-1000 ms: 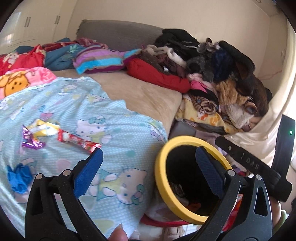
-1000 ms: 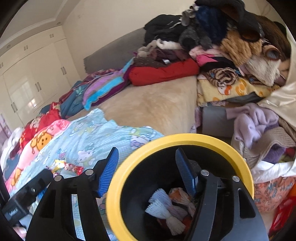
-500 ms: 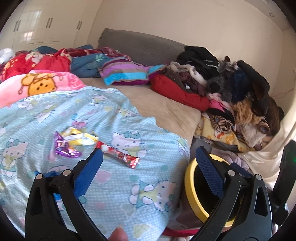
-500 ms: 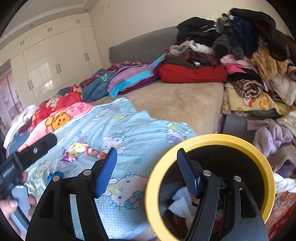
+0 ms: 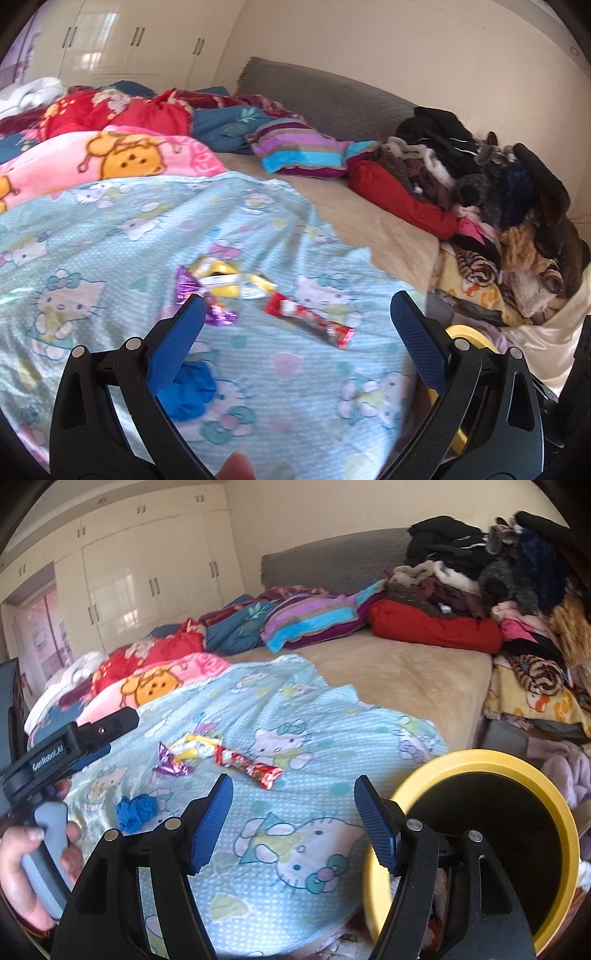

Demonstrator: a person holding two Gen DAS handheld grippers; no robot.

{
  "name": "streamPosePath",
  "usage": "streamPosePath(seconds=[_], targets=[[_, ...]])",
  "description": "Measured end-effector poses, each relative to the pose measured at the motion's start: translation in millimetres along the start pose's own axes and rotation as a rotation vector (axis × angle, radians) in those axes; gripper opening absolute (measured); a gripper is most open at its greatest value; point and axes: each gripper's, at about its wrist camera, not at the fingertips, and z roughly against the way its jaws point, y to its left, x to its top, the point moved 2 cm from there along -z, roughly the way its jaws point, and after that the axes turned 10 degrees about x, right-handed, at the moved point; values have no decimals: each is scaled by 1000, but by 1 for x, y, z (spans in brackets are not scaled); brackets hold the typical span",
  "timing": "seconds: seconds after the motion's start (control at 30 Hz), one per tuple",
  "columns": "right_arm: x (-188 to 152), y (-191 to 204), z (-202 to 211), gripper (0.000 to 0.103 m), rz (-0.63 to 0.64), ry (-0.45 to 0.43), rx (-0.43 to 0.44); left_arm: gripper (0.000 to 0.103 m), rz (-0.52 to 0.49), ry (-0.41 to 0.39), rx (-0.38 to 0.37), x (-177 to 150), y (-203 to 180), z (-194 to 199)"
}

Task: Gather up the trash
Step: 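Move both tools back over the candy wrappers on the bed, then grasp the purple wrapper with the left tool while the right tool grasps the red candy wrapper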

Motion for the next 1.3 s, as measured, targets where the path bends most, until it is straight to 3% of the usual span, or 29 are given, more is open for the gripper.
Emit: streamPosePath(seconds=[0.5, 0.77, 0.97, 1.0, 1.07, 1.13, 1.23, 1.3], targets=[[10, 26, -100, 66, 114, 168, 31, 92, 52, 104, 75, 4, 63, -55], [15, 27, -147, 66, 129, 237, 37, 84, 47, 183, 74, 3, 68, -89], [5, 27, -186, 64, 133, 345, 45, 83, 36, 225, 100, 4, 70, -111], [2, 26, -190, 61, 131, 359, 47, 83, 33, 234, 106, 4, 70, -115], [-3, 26, -193, 31, 120, 366, 50, 72, 21, 250, 119, 2, 69, -122], [-4, 28, -189, 17, 97, 355, 76, 63, 16, 272, 130, 0, 69, -127], [-7, 32, -177, 8, 88, 334, 96, 44, 13, 290, 129, -4, 67, -131], [-9, 31, -168, 8, 67, 320, 111, 40, 8, 300, 123, -8, 64, -130]])
